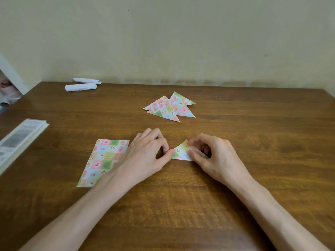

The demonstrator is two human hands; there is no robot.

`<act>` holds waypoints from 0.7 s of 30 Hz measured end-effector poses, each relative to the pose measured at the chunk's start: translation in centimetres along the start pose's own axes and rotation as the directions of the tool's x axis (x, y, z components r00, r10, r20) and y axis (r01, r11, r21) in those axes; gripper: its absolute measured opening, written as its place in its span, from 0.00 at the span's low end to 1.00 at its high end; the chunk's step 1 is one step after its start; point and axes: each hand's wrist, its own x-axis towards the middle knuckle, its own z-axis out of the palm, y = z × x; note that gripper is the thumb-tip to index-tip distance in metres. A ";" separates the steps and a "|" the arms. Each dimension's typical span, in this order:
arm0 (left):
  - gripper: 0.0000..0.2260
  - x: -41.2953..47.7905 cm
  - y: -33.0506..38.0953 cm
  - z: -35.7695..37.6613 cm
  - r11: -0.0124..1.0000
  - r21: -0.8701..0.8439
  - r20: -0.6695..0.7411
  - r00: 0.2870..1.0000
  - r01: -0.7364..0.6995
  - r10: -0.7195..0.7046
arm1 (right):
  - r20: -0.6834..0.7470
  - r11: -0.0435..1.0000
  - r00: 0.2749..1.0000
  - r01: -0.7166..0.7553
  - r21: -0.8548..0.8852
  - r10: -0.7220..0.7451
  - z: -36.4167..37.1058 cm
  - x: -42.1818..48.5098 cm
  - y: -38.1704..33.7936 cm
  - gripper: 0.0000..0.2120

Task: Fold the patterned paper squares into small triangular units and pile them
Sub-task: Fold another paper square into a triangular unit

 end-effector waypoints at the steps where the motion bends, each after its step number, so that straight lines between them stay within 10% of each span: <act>1: 0.13 0.0 0.0 0.0 1.000 0.002 0.000 1.000 0.003 -0.003 | -0.006 1.000 1.000 -0.013 -0.009 0.013 0.0 0.0 0.0 0.06; 15: 0.10 -0.1 -0.2 0.6 0.999 0.010 -0.060 0.998 0.036 -0.035 | -0.049 0.991 0.999 -0.011 -0.131 0.004 -0.2 -0.4 0.0 0.05; 21: 0.10 0.0 -0.1 0.6 0.998 -0.032 -0.054 0.997 0.048 -0.049 | -0.089 0.988 0.996 -0.023 -0.150 0.009 0.3 -0.2 0.4 0.22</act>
